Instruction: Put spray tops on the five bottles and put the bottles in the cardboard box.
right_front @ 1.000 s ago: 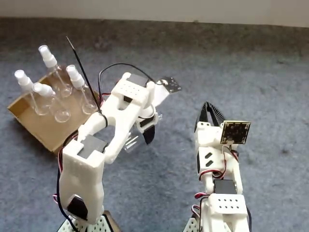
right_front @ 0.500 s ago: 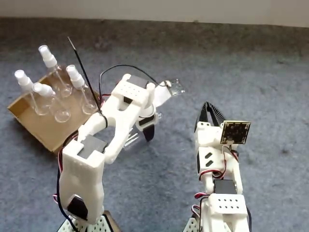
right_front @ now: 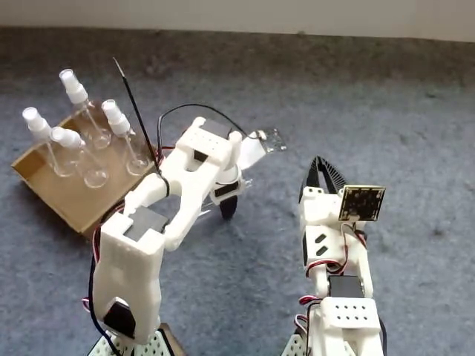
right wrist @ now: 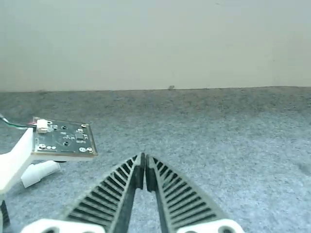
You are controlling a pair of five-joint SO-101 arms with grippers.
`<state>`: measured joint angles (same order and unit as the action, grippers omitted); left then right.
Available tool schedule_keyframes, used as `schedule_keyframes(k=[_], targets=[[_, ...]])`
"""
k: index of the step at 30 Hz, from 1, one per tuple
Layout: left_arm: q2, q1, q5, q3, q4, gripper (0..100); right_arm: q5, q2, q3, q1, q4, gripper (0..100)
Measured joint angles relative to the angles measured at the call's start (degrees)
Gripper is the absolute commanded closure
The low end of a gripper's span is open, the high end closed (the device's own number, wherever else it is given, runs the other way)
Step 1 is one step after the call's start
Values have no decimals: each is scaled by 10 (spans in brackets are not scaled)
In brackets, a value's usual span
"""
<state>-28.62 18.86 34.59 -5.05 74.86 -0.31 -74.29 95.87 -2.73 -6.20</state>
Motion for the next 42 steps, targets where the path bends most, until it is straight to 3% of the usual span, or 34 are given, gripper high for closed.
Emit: schedule_keyframes(k=[5, 14, 27, 42], targets=[[25, 0, 3, 0, 0, 876, 0, 0, 0, 0, 0, 994], [192, 0, 3, 4, 1, 877, 0, 0, 0, 0, 0, 994], [336, 0, -99, 4, 84, 877, 0, 0, 0, 0, 0, 994], [550, 0, -149, 4, 197, 877, 0, 0, 0, -31, 2, 994]])
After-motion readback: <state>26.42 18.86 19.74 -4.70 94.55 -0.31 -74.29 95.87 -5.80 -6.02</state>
